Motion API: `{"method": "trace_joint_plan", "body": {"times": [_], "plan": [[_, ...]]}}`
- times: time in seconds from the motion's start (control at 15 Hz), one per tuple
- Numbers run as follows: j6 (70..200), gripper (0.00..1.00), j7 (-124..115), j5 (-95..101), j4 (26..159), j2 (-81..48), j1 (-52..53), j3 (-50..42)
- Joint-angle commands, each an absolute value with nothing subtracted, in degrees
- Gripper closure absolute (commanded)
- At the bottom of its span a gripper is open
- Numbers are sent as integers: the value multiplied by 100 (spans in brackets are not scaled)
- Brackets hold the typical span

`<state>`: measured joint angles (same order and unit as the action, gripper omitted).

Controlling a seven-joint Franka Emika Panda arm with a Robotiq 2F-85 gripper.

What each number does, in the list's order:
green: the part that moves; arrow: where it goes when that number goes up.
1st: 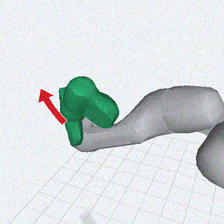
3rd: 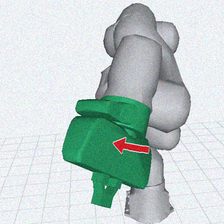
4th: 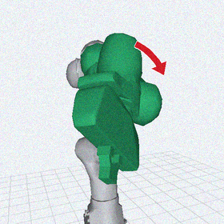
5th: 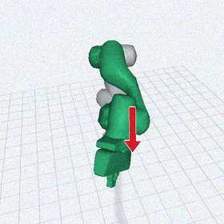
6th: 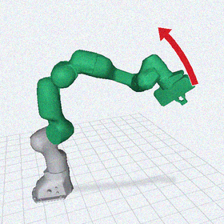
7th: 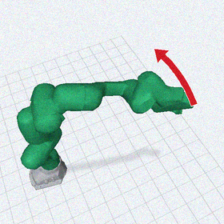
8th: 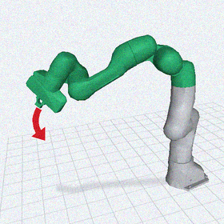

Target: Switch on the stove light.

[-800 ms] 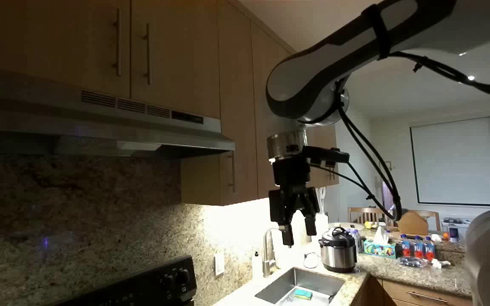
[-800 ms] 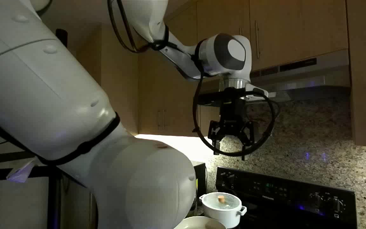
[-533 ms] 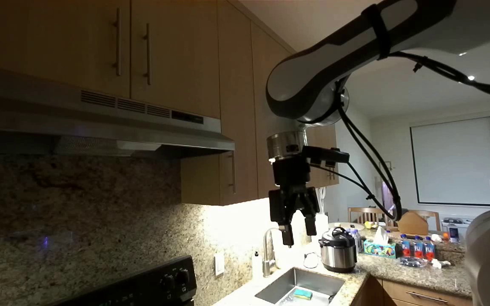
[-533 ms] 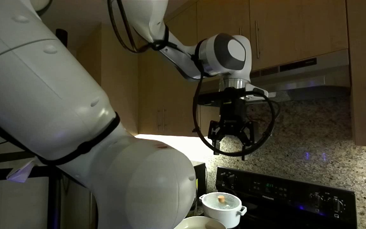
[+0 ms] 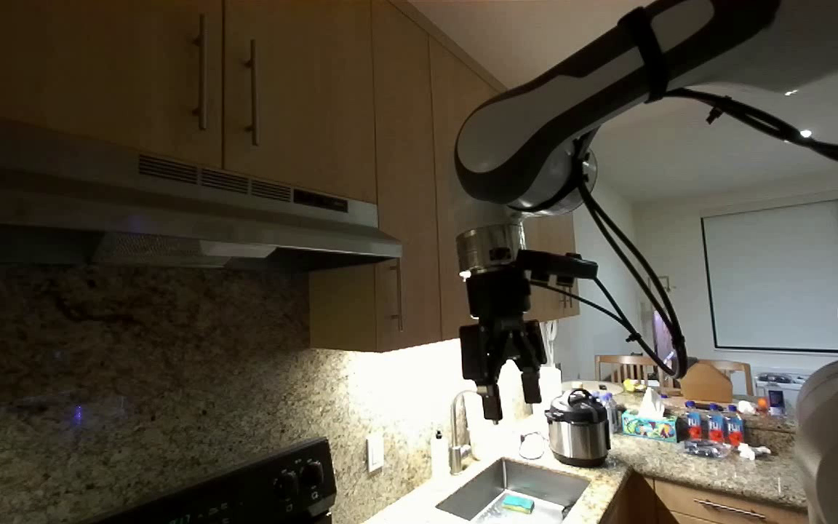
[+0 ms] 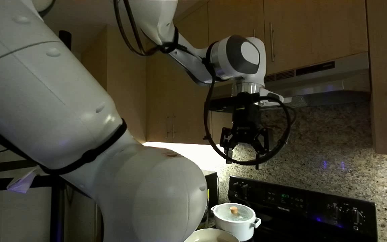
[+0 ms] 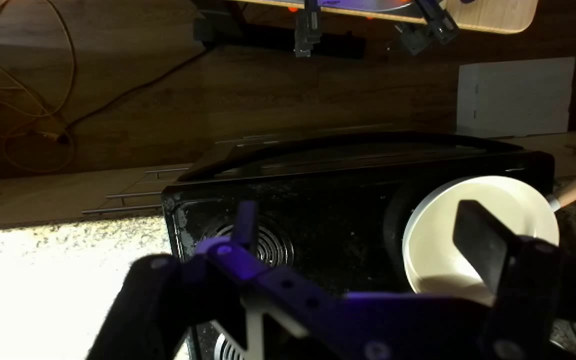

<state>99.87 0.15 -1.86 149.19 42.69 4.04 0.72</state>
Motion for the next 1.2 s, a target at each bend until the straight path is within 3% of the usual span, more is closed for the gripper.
{"method": "trace_joint_plan", "body": {"times": [0.0,1.13], "plan": [[9976,0,42,-211,14910,4267,354,114],[11159,0,659,385,15091,4365,404,115]]}}
